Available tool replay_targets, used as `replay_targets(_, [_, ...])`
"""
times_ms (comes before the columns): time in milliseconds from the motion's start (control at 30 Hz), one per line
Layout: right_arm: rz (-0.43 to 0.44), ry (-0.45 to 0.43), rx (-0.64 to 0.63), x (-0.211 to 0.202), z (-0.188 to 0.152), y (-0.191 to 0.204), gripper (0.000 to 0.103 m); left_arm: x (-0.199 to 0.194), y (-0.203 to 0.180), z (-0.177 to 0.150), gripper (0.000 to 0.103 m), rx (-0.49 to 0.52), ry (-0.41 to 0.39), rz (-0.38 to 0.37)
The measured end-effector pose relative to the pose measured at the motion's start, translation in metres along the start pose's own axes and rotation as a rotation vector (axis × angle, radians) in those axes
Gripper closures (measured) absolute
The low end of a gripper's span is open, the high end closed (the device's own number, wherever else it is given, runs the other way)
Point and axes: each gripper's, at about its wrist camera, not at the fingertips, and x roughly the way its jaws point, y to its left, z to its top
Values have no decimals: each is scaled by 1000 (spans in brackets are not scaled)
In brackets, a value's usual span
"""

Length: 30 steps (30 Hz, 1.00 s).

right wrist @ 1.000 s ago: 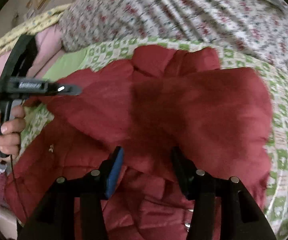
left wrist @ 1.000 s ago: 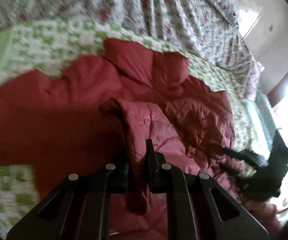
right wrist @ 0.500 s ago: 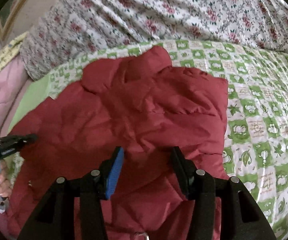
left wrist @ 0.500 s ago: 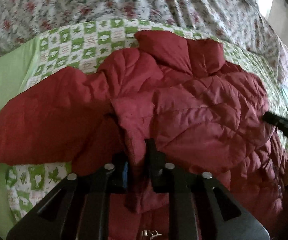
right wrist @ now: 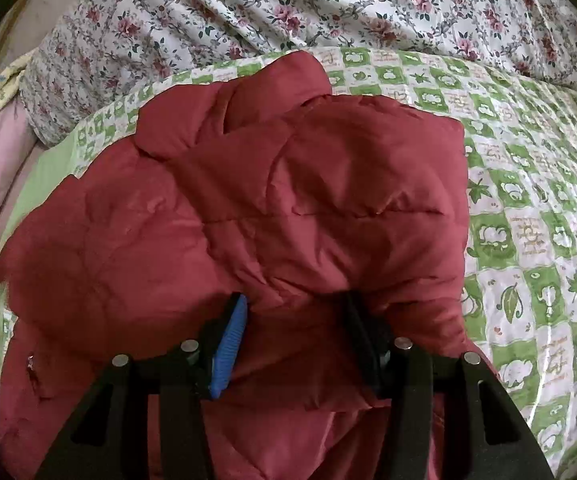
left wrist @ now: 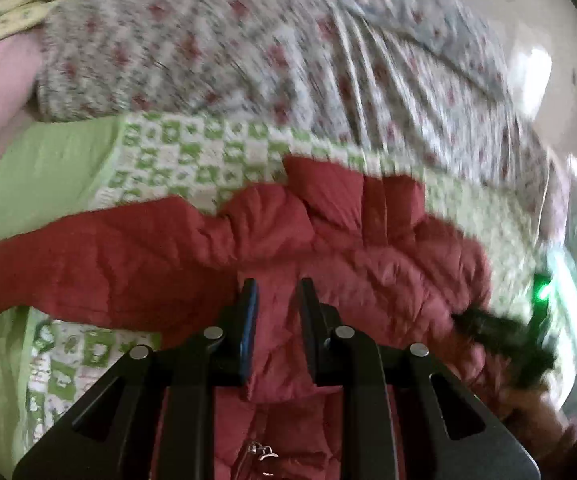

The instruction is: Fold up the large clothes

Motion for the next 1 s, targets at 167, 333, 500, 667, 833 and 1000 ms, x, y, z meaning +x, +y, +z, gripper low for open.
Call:
replay_targets(167, [-28, -10, 21, 3, 0, 1, 49, 6, -7, 2, 84, 31, 51, -109])
replay_targets(333, [-37, -10, 7, -7, 1, 6, 48, 77, -41, -34, 84, 131, 235, -72])
replay_targets(500, [-10, -83, -63, -42, 13, 27, 45, 118, -29, -48, 84, 91, 300, -37])
replay_targets(667, [-13, -12, -91, -11, 26, 35, 43, 115, -24, -44, 84, 84, 293, -44])
replay_targets(833, [-20, 38, -52, 25, 16, 19, 42, 131, -12, -51, 84, 79, 313, -58])
replay_targets(1000, [-47, 40, -72, 29, 18, 24, 42, 133, -9, -53, 84, 60, 307, -65])
